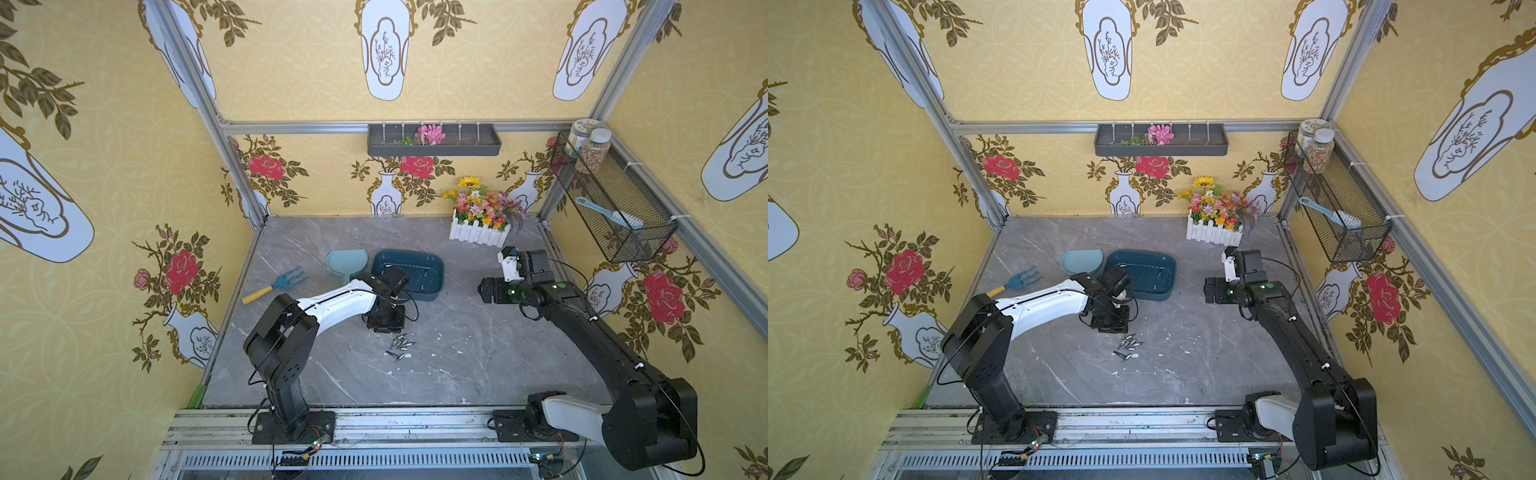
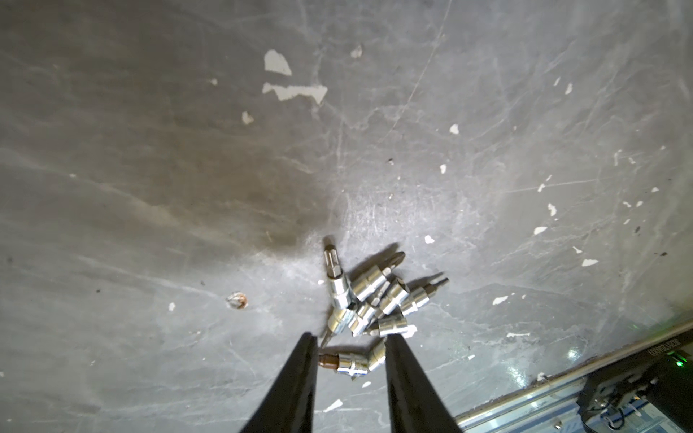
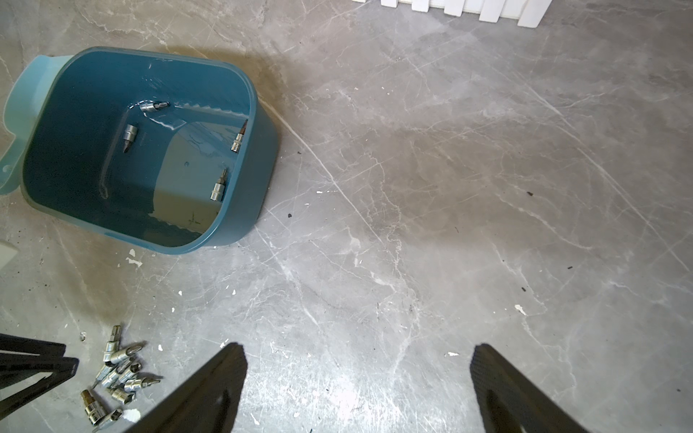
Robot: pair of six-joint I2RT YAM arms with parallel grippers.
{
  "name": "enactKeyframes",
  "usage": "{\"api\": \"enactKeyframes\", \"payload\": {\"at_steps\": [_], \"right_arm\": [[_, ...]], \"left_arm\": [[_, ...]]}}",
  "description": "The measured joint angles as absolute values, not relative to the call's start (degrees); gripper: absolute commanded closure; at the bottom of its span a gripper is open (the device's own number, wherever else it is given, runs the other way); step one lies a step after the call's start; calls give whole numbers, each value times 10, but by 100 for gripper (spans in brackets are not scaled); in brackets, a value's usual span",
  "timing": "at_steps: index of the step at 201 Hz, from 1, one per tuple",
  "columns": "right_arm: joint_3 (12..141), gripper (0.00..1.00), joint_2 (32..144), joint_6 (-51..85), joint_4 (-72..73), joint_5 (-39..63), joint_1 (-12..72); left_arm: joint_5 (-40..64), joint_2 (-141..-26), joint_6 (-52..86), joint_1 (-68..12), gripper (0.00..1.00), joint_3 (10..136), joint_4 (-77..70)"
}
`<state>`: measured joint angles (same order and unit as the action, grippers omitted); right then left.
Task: Put the bit on the desktop into the storage box
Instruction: Pick up the screwdriver bit from the center of the board.
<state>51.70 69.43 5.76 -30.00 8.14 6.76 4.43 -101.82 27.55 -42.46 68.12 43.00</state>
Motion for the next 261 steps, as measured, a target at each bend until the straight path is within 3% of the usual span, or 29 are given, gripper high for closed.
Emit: {"api": "enactKeyframes", "payload": {"at_steps": [261], "right_arm": [[517,3,694,58,-300,77,68]], "left_arm": [[48,-1082,259,-429,74,697,430]]}}
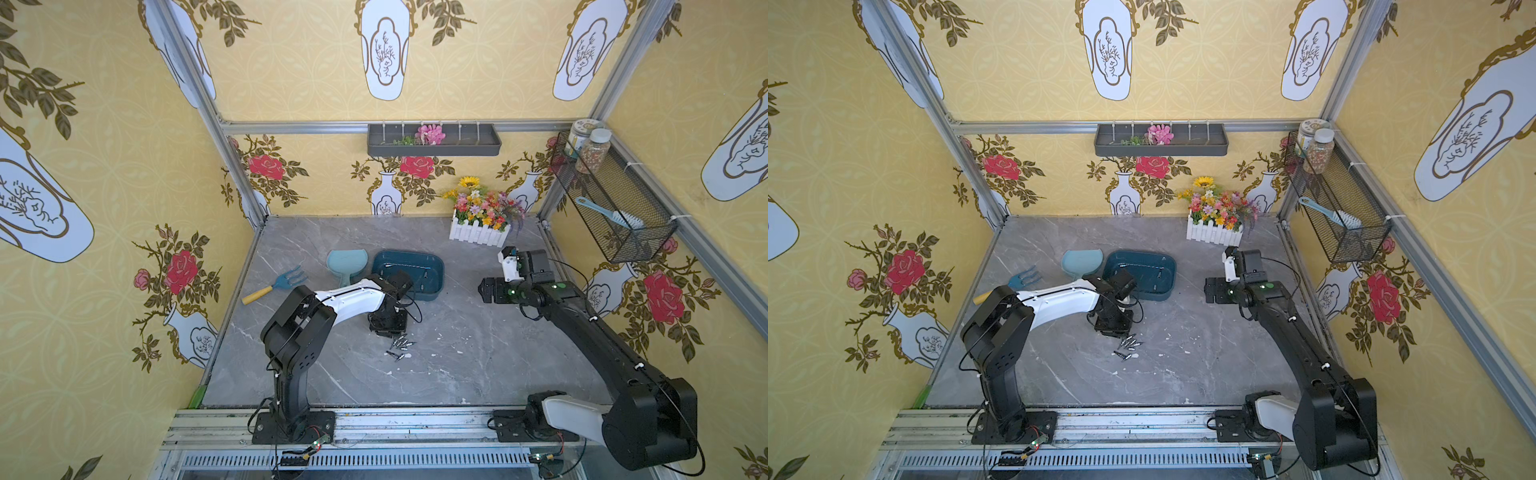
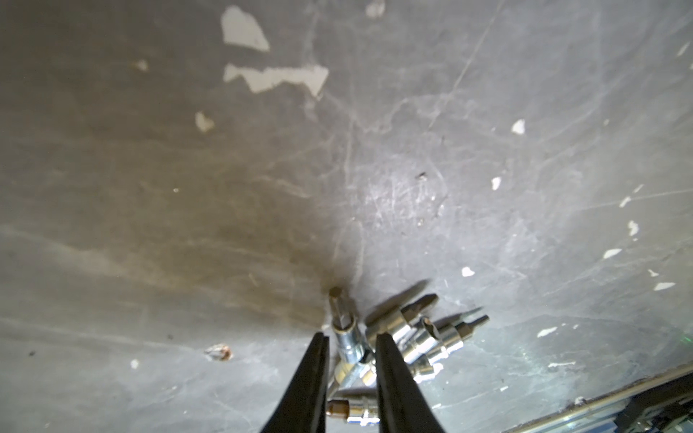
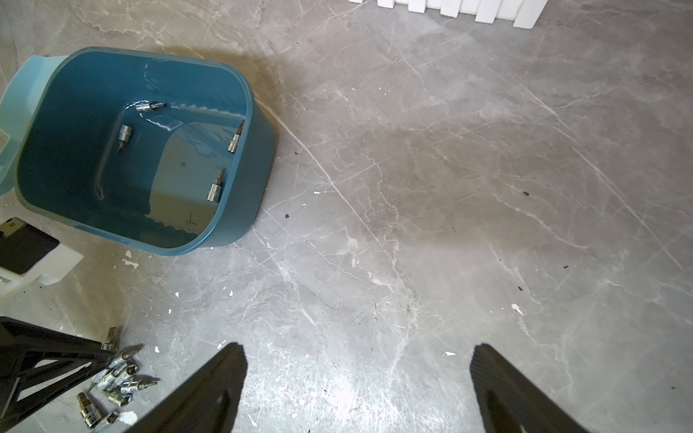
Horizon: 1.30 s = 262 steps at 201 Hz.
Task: Put the bit on the desktop into the storage box
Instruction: Pick up the screwdriver bit from the center of the board.
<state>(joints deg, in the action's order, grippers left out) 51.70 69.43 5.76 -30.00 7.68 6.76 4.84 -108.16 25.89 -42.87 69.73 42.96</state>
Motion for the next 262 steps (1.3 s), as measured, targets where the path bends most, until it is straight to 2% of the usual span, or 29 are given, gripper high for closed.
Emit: {"api": "enactKeyframes", "payload": {"at_steps": [39,235,262], "right_arm": [[517,3,694,58,-300,77,68],[516,3,697,58,-300,77,68],[516,3,698,58,-299,77,68]], "left_arm": [[50,-1086,259,-430,77,701,431],[-2,-1087,255,-431,78,697,447],[-2,-1087,255,-431,81,695,446]]}}
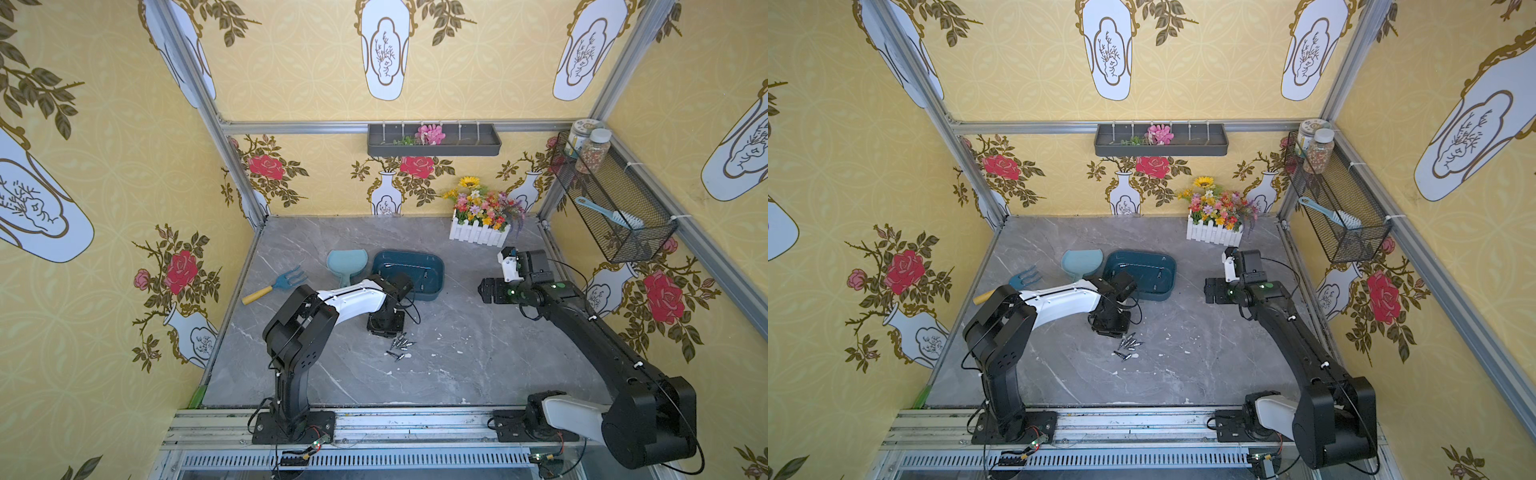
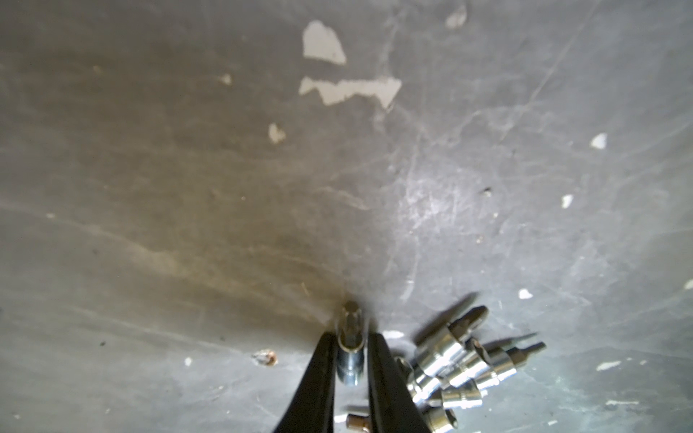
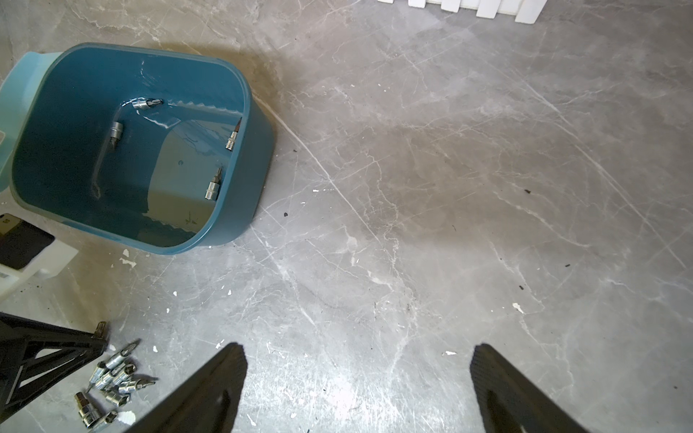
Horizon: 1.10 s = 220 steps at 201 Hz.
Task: Put the bit on the desktop into the storage box
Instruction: Pick up the screwdriver bit from the center of the board.
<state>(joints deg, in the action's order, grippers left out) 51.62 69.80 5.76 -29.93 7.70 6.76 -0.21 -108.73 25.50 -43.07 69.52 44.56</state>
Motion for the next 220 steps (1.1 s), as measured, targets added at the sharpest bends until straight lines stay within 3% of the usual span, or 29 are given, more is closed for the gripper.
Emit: {"api": "enactKeyframes", "payload": {"at_steps": [108,220], "right_arm": [[516,3,699,58,-300,77,68],[515,3,697,58,-299,77,68]], "left_arm": [[-4,-1069,250,-430,84,715,449],[-48,-1081,183,-402,85,907,495]]}}
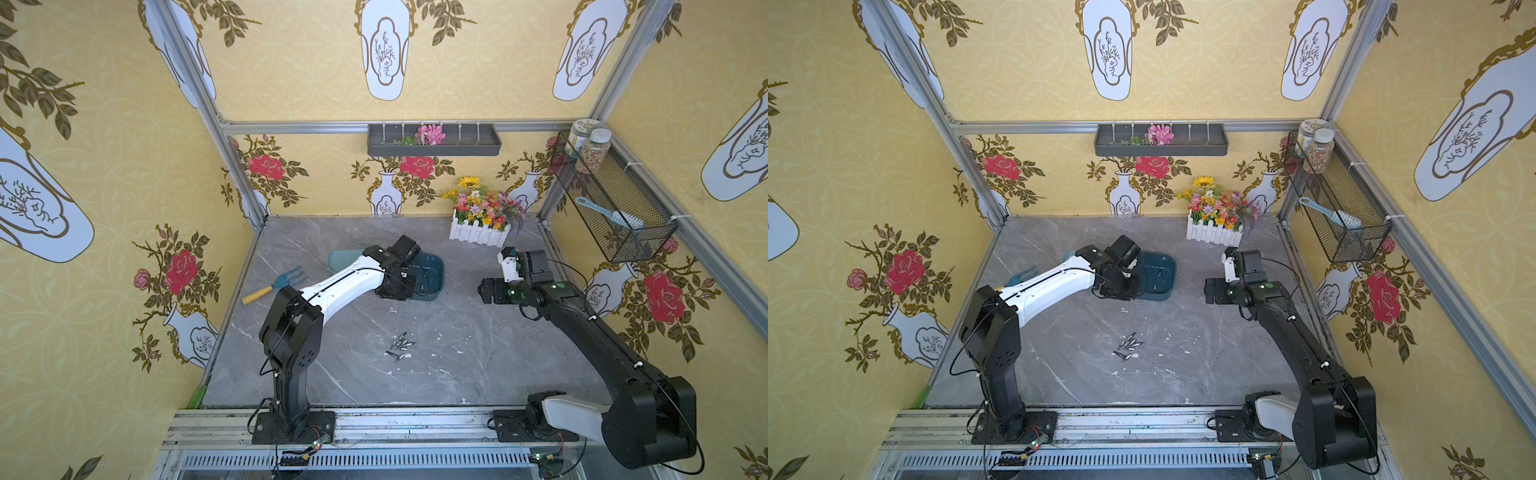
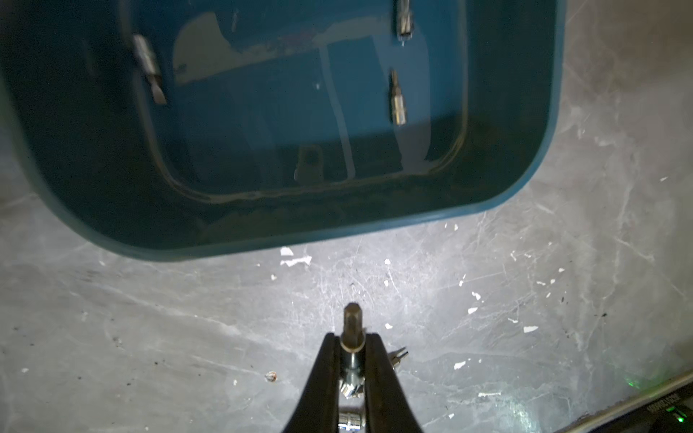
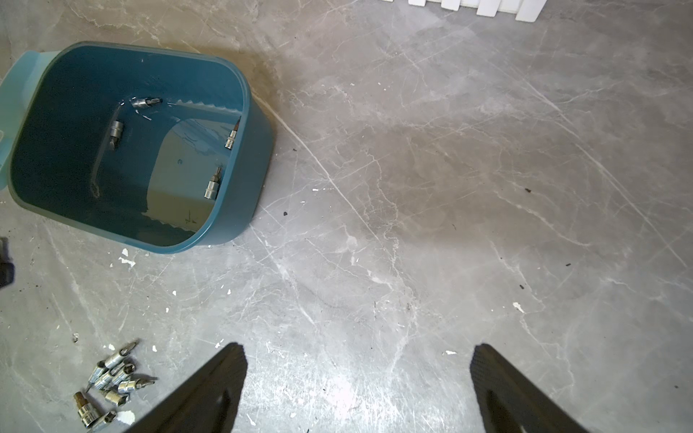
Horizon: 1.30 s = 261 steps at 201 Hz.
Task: Put the bit on the desktop into the storage box
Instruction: Pick up the screwdriver bit from the center of the board, then place the screwdriver bit in the storage box.
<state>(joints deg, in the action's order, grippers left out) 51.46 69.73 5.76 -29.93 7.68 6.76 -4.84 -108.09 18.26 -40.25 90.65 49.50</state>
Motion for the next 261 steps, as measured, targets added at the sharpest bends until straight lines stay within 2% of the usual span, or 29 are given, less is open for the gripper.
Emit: {"api": "enactKeyframes", "payload": {"at_steps": [143,226,261], "right_arm": [[514,3,697,57,-299,75,68],[514,3,697,57,-299,75,68],[514,3,697,57,-299,75,68]], "left_arm": [[-48,-1237,95,-319,89,1105,500],[-28,-1279,90,-312,89,1125,493],[-28,-1279,90,-313,84,1126,493]]}}
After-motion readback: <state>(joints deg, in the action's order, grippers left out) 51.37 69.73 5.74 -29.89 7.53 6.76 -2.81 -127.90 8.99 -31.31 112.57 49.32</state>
